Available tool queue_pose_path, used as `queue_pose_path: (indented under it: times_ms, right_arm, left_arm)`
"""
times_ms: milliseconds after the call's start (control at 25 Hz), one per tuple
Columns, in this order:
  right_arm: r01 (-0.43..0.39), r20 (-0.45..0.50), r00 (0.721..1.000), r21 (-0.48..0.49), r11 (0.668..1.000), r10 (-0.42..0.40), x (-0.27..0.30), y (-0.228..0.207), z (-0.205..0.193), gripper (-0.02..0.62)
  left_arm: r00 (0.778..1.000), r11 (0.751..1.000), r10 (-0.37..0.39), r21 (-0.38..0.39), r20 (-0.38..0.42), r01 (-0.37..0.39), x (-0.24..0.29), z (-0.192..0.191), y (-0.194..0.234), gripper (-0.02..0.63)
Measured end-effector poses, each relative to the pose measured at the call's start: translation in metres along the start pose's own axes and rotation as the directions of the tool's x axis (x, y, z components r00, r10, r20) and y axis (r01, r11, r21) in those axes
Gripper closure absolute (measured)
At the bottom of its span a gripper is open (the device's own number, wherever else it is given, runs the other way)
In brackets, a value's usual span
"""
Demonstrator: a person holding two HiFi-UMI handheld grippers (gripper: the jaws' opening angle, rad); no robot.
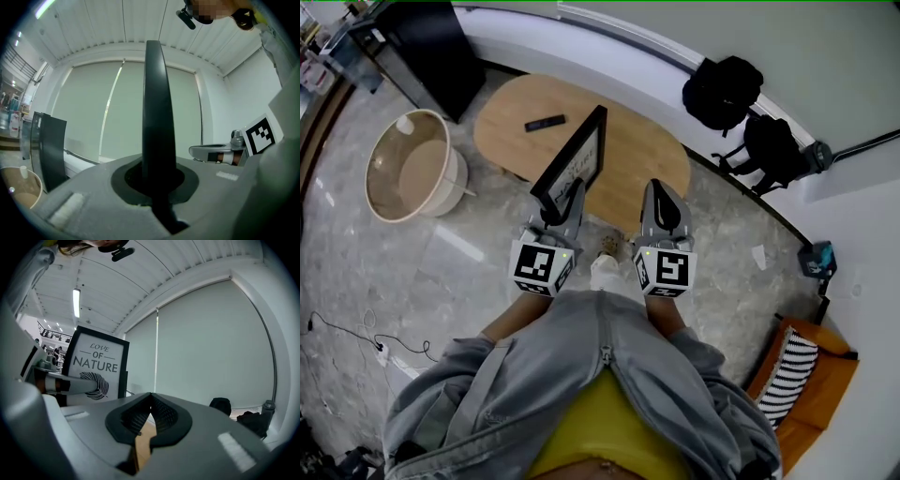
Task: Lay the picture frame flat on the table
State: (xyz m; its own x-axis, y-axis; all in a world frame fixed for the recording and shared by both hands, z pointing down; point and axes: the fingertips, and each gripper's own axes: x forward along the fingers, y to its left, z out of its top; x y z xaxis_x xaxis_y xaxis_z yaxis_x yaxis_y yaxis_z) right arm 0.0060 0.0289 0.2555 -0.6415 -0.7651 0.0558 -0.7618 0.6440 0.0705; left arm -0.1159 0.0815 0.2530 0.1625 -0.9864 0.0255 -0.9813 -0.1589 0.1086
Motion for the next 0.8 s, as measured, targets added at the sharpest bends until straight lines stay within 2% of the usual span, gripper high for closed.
queue_pose_path:
  times_ms: [440,800]
  right_arm:
    - [-0.084,-0.076,0.993,0.016,0.996,0.085,0.132,-0.089,-0.029,0.595]
    - [-0.124,-0.102,0.987,0.021,0.992,0.126,0.191,-0.134,-0.049,0.595]
  left_arm:
    - [0.999,0.999,0.018,-0.031,-0.046,-0.019,0.15,-0.017,0.026,0.595]
    - [0.997,0.999,0.017,-0.039,-0.079,-0.02,0.225,-0.03,0.037,0.595]
